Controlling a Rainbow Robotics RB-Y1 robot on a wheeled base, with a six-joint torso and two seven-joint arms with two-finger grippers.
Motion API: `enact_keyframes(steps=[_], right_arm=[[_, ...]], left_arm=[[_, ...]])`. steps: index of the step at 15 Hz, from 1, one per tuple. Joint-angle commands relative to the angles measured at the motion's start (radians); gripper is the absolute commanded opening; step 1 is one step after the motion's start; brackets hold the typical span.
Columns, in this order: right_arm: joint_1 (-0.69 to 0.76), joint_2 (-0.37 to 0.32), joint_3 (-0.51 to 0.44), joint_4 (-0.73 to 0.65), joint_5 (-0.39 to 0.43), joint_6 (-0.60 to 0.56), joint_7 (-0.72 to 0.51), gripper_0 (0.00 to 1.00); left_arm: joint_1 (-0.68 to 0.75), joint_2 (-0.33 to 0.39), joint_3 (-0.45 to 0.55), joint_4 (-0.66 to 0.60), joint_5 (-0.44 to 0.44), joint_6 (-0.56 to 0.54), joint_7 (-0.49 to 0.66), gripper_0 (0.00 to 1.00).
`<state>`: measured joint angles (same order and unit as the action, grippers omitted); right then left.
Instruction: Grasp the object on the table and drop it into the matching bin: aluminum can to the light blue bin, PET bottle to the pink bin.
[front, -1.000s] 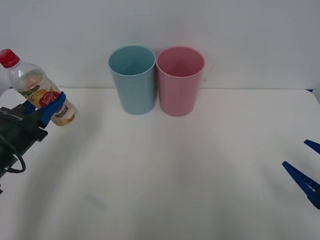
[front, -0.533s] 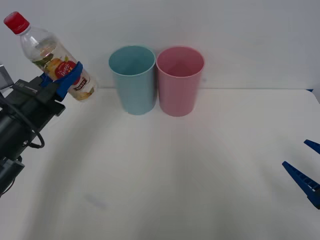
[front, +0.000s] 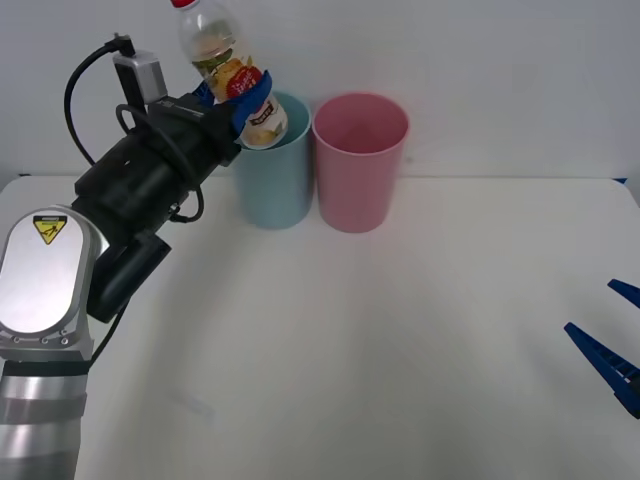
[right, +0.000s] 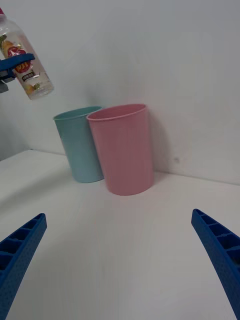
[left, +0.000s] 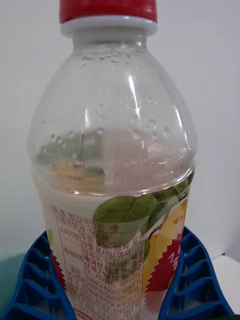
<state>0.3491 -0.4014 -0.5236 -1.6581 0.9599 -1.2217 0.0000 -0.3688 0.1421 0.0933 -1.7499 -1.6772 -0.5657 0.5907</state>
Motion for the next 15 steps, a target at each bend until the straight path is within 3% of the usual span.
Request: enact_keyframes(steps=[1, 7, 11, 15], right_arm=[[0.000, 0.000, 0.000, 0.000, 0.000, 0.000, 0.000, 1.00], [0.000, 0.000, 0.000, 0.000, 0.000, 0.000, 0.000, 1.00], [0.000, 0.000, 0.000, 0.000, 0.000, 0.000, 0.000, 1.00], [0.000, 0.000, 0.000, 0.000, 0.000, 0.000, 0.000, 1.00]], left_arm=[[-0.147, -0.027, -0.009, 0.148, -0.078, 0.000, -0.002, 0.00], [-0.478, -0.070, 0.002, 0.527, -0.279, -0.002, 0.023, 0.00], [-0.668, -0.075, 0.000, 0.783, -0.291, 0.018, 0.029, 0.00], [-0.697, -0.088, -0.035, 0.826, -0.291, 0.044, 0.029, 0.00]])
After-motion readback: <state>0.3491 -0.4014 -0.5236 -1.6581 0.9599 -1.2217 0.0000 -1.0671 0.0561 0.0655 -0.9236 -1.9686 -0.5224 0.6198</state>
